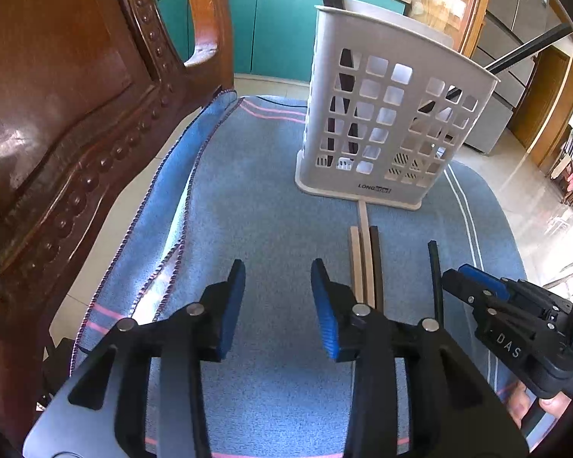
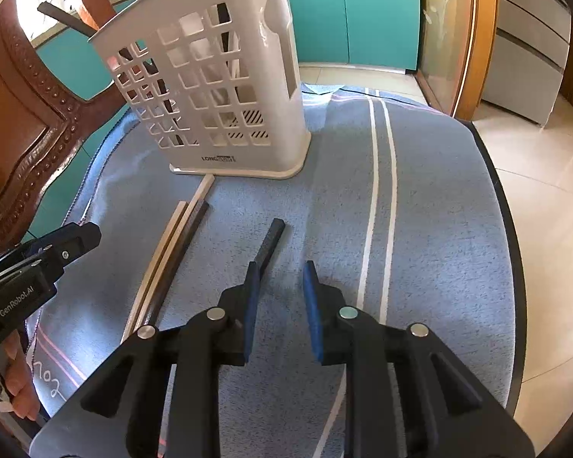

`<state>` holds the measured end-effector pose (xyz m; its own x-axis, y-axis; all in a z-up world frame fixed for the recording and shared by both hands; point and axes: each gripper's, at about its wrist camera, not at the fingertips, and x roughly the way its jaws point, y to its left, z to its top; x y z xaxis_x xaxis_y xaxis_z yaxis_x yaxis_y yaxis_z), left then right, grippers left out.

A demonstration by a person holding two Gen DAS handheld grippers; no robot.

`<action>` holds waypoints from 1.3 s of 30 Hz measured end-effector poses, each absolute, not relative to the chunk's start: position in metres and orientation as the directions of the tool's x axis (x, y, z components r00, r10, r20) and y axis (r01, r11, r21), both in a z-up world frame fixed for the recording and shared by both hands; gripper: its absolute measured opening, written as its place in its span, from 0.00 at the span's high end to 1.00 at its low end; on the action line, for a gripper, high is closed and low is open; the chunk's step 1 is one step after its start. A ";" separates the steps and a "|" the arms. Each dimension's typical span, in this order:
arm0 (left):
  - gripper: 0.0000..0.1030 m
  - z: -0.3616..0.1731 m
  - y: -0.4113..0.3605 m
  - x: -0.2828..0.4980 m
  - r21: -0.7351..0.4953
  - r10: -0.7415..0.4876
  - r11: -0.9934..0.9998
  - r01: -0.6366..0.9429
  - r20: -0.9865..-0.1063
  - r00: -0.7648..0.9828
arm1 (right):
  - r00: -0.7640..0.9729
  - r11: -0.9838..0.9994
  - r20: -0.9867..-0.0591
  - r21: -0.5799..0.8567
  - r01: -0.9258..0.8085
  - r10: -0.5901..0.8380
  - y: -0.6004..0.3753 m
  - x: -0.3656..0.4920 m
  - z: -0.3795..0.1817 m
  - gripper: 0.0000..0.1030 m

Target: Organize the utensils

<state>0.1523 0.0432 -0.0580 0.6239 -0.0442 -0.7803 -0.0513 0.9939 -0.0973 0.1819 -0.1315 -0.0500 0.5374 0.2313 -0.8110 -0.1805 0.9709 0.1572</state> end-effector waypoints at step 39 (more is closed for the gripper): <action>0.55 -0.084 0.012 0.165 -0.091 -0.097 0.995 0.036 -0.839 0.536 | 0.571 0.977 -0.799 0.094 -0.190 0.188 -0.124 0.180 -0.054 0.97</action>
